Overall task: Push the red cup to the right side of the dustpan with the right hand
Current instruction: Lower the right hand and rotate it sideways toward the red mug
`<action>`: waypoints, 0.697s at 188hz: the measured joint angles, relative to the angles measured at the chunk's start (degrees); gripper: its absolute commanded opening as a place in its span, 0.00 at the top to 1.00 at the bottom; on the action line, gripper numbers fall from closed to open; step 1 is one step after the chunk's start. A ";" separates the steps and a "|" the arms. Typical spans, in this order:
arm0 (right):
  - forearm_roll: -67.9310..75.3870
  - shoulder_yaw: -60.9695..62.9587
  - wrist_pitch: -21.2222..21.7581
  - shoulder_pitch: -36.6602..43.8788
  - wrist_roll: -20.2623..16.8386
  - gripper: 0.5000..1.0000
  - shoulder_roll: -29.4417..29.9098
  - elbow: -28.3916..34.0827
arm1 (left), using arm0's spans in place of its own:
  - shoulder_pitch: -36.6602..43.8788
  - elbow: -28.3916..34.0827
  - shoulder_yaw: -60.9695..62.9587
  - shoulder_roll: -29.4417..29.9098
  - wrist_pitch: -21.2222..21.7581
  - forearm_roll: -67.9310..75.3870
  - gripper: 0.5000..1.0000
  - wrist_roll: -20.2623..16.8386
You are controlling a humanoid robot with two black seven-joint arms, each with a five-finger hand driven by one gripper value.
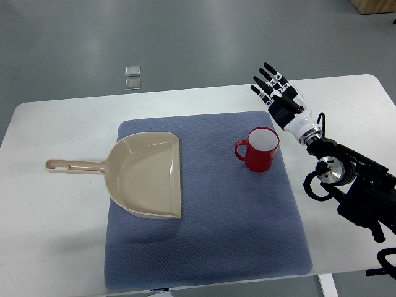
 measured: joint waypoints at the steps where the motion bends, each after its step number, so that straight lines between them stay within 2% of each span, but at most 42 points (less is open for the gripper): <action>1: 0.00 0.00 0.00 0.00 0.00 0.13 0.00 -0.02 | 0.00 0.00 0.00 0.00 0.00 0.00 0.00 0.01; 40: -0.06 -0.08 1.19 0.00 0.00 0.13 -0.16 -0.14 | 0.00 0.00 0.07 0.00 0.00 0.05 0.00 0.15; 90: -1.99 -1.50 5.17 -0.07 -0.36 0.13 -1.35 0.09 | 0.00 0.00 0.19 0.00 0.00 0.05 0.00 0.24; 131: -11.57 -1.84 8.92 -0.19 -0.17 0.13 -6.51 2.93 | 0.00 -0.05 0.20 0.00 0.00 0.05 0.00 0.50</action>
